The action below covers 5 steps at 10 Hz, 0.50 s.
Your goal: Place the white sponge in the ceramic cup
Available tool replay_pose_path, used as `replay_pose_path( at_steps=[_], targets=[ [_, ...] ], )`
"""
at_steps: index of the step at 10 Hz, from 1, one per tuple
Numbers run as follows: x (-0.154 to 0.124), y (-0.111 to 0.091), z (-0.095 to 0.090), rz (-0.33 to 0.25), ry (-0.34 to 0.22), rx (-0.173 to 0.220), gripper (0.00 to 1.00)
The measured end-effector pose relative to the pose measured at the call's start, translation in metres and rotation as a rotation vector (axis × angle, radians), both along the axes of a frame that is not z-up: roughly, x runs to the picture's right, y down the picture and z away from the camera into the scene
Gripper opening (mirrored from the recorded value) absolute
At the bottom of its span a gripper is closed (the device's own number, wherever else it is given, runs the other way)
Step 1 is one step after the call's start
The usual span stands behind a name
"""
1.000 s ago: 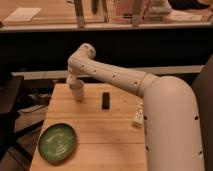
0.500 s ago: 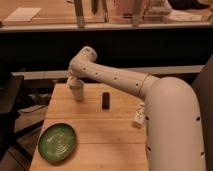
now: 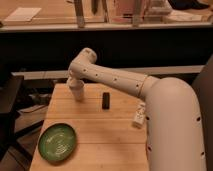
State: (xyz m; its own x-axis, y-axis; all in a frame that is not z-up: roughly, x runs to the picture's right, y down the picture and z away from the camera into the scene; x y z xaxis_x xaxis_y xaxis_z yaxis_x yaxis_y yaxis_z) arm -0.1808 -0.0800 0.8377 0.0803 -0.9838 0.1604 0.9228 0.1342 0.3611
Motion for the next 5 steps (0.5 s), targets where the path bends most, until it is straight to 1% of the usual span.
replay_pose_path(
  at_steps=[2, 4, 5],
  targets=[
    [-0.0013, 0.0019, 0.0006, 0.001, -0.003, 0.002, 0.37],
    [-0.0013, 0.0031, 0.0008, 0.003, -0.005, 0.004, 0.38],
    [-0.0009, 0.0038, 0.0009, 0.007, -0.006, 0.005, 0.46]
  ],
)
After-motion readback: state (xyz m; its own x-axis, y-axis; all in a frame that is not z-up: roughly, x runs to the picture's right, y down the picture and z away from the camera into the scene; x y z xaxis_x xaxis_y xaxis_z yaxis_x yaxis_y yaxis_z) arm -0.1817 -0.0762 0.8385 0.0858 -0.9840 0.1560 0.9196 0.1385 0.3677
